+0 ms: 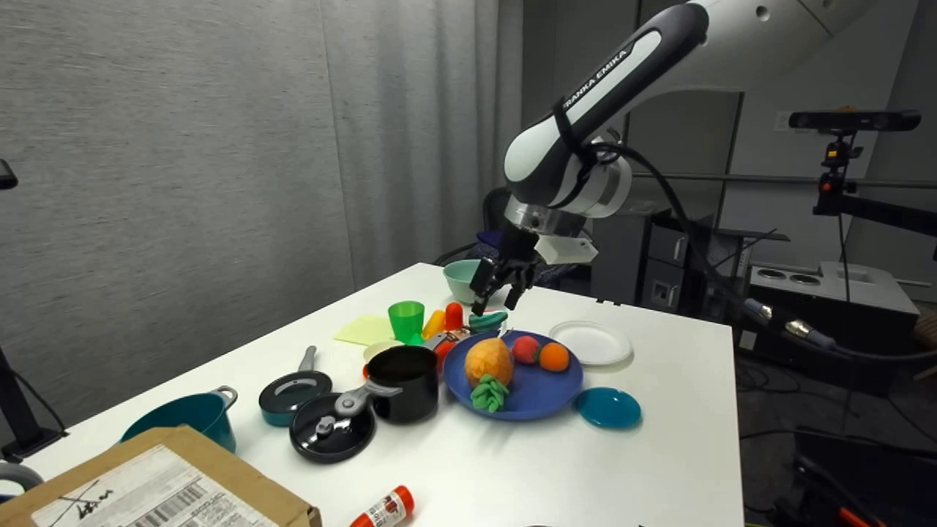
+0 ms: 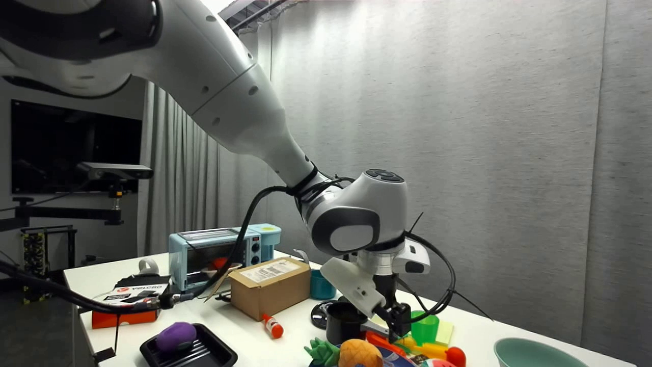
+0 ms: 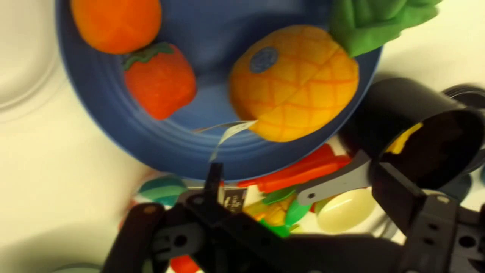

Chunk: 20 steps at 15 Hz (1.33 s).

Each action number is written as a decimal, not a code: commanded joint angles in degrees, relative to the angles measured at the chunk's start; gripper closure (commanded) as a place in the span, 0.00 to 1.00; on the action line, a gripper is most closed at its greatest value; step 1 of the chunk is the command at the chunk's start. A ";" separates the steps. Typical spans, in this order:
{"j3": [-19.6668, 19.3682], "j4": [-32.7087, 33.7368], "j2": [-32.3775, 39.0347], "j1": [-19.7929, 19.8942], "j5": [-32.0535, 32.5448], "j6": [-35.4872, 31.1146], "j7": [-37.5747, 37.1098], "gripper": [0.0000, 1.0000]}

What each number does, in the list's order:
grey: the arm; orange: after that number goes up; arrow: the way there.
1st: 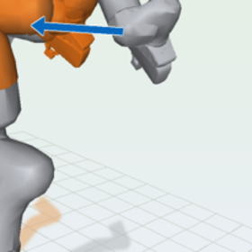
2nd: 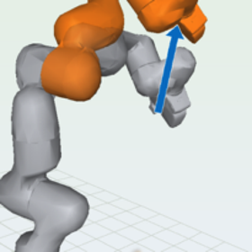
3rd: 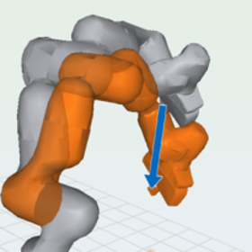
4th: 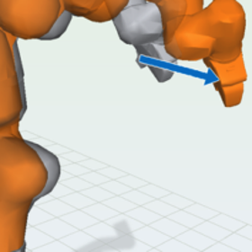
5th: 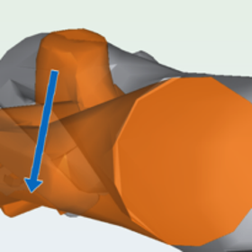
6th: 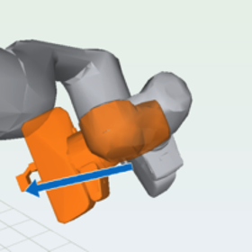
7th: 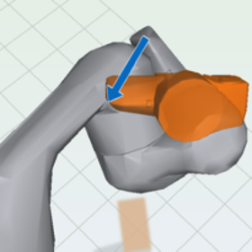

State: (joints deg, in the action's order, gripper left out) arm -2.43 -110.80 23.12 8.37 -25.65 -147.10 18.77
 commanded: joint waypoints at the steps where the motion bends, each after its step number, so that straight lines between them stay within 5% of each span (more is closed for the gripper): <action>1: -5.02 4.35 3.51 -1.97 11.67 -1.46 -15.08 0.00; 5: -8.65 8.23 6.53 -2.93 21.57 -0.95 -26.05 0.00; 10: -4.83 10.52 10.12 -0.27 19.29 -7.56 -23.64 0.00; 20: -6.79 15.25 16.82 -1.05 20.82 -13.76 -25.80 0.00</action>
State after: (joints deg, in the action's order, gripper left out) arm -9.45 -99.16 36.82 7.00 -5.77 -159.30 -6.40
